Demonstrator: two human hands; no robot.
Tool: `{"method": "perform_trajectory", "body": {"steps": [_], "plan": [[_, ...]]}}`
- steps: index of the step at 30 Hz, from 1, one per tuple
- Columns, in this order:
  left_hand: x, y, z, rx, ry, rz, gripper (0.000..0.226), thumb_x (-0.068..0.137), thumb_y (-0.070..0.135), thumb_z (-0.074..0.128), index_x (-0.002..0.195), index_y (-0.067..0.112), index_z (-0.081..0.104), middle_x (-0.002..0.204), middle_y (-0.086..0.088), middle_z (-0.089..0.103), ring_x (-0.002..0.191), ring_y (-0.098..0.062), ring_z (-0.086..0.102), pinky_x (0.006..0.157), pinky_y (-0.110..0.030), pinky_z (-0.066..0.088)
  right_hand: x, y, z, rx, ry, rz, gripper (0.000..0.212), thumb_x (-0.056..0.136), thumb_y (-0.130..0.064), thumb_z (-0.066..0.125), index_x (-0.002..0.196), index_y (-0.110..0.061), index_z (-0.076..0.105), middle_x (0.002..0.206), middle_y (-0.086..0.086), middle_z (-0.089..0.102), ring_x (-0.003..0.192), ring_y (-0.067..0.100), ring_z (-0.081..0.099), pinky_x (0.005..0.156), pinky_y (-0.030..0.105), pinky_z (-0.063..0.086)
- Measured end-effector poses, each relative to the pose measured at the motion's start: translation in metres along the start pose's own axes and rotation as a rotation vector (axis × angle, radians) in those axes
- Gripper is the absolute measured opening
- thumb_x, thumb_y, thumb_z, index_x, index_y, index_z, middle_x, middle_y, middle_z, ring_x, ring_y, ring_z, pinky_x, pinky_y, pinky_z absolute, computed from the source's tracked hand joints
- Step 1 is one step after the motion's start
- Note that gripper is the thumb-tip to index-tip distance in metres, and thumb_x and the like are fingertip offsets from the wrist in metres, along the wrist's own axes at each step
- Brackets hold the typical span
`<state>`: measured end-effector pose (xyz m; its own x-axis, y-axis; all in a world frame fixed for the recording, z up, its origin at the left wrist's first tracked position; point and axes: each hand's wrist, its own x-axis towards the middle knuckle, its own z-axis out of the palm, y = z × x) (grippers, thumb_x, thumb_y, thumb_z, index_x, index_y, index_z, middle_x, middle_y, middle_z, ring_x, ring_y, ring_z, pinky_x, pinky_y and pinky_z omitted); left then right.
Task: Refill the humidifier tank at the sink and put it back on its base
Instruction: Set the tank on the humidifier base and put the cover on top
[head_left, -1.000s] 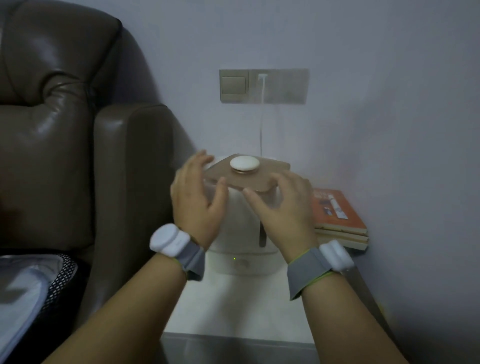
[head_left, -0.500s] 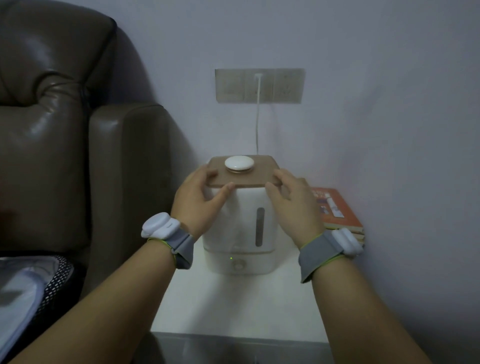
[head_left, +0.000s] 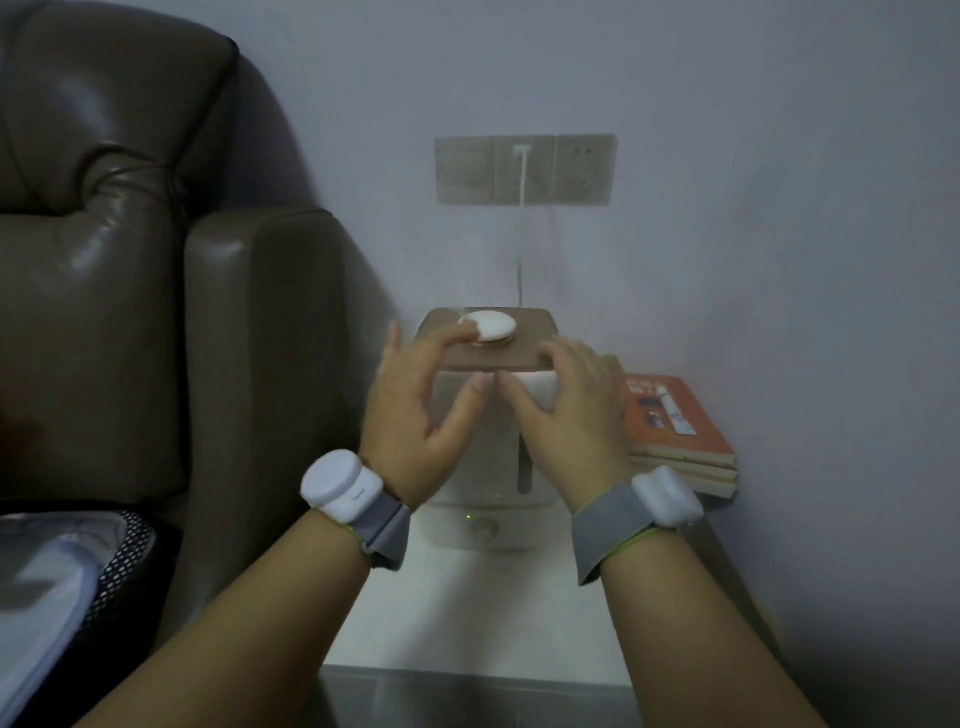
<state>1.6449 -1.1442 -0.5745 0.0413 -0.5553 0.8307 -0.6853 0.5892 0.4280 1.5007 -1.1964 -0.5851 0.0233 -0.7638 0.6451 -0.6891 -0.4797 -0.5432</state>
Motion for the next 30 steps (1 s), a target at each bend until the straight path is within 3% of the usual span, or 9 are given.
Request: {"method": "perform_trajectory", "body": {"steps": [2, 5, 10, 14, 16, 18, 22, 26, 30], "plan": [[0.008, -0.016, -0.004, 0.158, 0.061, -0.129, 0.043, 0.086, 0.042, 0.05, 0.121, 0.019, 0.059, 0.13, 0.001, 0.058, 0.126, -0.016, 0.05, 0.116, -0.054, 0.022, 0.004, 0.005, 0.0, 0.048, -0.035, 0.001, 0.048, 0.084, -0.049, 0.057, 0.114, -0.011, 0.062, 0.122, 0.004, 0.061, 0.117, 0.024, 0.051, 0.098, 0.028, 0.035], [0.015, -0.036, -0.003, 0.235, -0.122, -0.322, 0.066, 0.08, 0.064, 0.039, 0.128, 0.022, 0.057, 0.134, -0.001, 0.057, 0.127, -0.021, 0.049, 0.11, -0.056, 0.03, 0.007, 0.011, -0.003, 0.105, -0.066, 0.028, 0.035, 0.089, -0.036, 0.06, 0.114, -0.011, 0.063, 0.122, 0.002, 0.061, 0.116, 0.02, 0.051, 0.093, 0.023, 0.035], [0.014, -0.044, -0.003, 0.333, -0.235, -0.258, 0.068, 0.083, 0.066, 0.029, 0.126, 0.022, 0.056, 0.127, 0.003, 0.059, 0.129, -0.019, 0.045, 0.116, -0.051, 0.015, 0.004, 0.008, -0.005, 0.147, -0.081, 0.04, 0.044, 0.09, -0.037, 0.059, 0.126, -0.01, 0.059, 0.141, 0.004, 0.052, 0.132, 0.019, 0.043, 0.11, 0.03, 0.034], [0.016, -0.044, -0.005, 0.406, -0.292, -0.234, 0.074, 0.081, 0.069, 0.022, 0.13, 0.022, 0.053, 0.131, 0.002, 0.056, 0.129, -0.019, 0.046, 0.117, -0.051, 0.012, 0.001, 0.008, -0.001, 0.124, -0.092, 0.037, 0.054, 0.087, -0.045, 0.05, 0.13, -0.013, 0.054, 0.142, 0.005, 0.049, 0.133, 0.022, 0.043, 0.11, 0.04, 0.037], [0.011, -0.044, -0.004, 0.381, -0.318, -0.232, 0.077, 0.08, 0.069, 0.022, 0.136, 0.022, 0.047, 0.141, 0.001, 0.05, 0.137, -0.018, 0.037, 0.118, -0.05, 0.01, -0.006, 0.009, 0.001, 0.154, -0.107, 0.059, 0.051, 0.092, -0.039, 0.054, 0.137, -0.015, 0.048, 0.152, 0.001, 0.038, 0.139, 0.017, 0.036, 0.114, 0.028, 0.029], [0.009, -0.045, -0.004, 0.359, -0.317, -0.236, 0.081, 0.08, 0.07, 0.023, 0.14, 0.02, 0.044, 0.147, 0.001, 0.045, 0.141, -0.017, 0.031, 0.118, -0.049, 0.011, -0.011, 0.009, 0.002, 0.177, -0.104, 0.066, 0.053, 0.093, -0.034, 0.055, 0.142, -0.018, 0.042, 0.157, -0.003, 0.028, 0.142, 0.013, 0.03, 0.106, 0.016, 0.022], [0.006, -0.047, -0.004, 0.305, -0.249, -0.269, 0.075, 0.086, 0.065, 0.035, 0.143, 0.017, 0.04, 0.152, -0.003, 0.038, 0.143, -0.018, 0.028, 0.116, -0.051, 0.023, -0.01, 0.009, 0.004, 0.216, -0.116, 0.069, 0.06, 0.094, -0.029, 0.055, 0.148, -0.02, 0.031, 0.16, -0.002, 0.021, 0.144, 0.013, 0.025, 0.101, 0.009, 0.016], [-0.02, -0.046, -0.002, 0.179, -0.144, -0.277, 0.077, 0.09, 0.034, 0.06, 0.153, 0.021, 0.018, 0.158, -0.001, 0.026, 0.146, -0.014, 0.021, 0.118, -0.039, 0.026, -0.023, 0.012, 0.002, 0.292, -0.097, 0.13, 0.074, 0.091, -0.027, 0.059, 0.152, -0.021, 0.018, 0.156, 0.003, 0.029, 0.141, 0.018, 0.031, 0.111, 0.027, 0.03], [-0.053, -0.039, 0.004, 0.011, -0.139, -0.361, 0.084, 0.086, 0.023, 0.065, 0.153, 0.032, 0.014, 0.152, 0.01, 0.036, 0.139, -0.006, 0.034, 0.112, -0.035, 0.035, -0.058, 0.022, 0.011, 0.457, -0.124, 0.284, 0.073, 0.083, -0.03, 0.06, 0.147, -0.026, 0.026, 0.149, -0.002, 0.04, 0.137, 0.014, 0.039, 0.111, 0.042, 0.04]]}}
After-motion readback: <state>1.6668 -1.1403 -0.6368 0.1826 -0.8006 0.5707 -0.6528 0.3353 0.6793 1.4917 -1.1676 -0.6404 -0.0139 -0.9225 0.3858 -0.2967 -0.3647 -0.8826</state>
